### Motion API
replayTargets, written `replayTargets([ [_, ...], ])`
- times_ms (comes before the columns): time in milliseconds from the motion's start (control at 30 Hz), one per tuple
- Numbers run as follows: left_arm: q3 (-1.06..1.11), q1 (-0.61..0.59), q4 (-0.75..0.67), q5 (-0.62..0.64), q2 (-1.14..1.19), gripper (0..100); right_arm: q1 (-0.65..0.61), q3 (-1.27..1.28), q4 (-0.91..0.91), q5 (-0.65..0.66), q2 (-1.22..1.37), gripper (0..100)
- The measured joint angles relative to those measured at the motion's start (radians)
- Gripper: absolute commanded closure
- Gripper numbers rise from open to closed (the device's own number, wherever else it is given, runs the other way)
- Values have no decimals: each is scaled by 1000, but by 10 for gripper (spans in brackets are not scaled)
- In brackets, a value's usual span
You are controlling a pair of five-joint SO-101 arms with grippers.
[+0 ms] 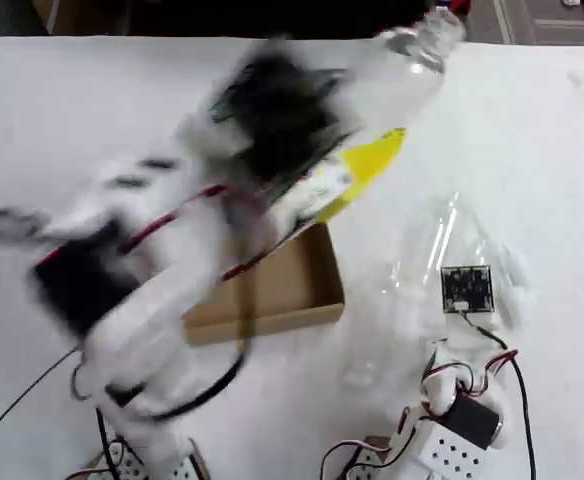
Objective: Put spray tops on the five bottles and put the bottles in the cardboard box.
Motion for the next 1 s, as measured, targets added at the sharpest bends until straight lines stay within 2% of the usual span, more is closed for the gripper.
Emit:
replayTargets([
  [333, -14, -152, 0, 11, -331, 955, -3, 0, 0, 0, 0, 981],
  [433, 78, -170, 0, 12, -446, 955, -3, 0, 0, 0, 0, 981],
  [800, 744, -186, -5, 55, -893, 954, -5, 0, 0, 0, 0, 981],
  [1000, 1200, -184, -187, 61, -1069, 955, -77, -6, -48, 0, 0, 982],
])
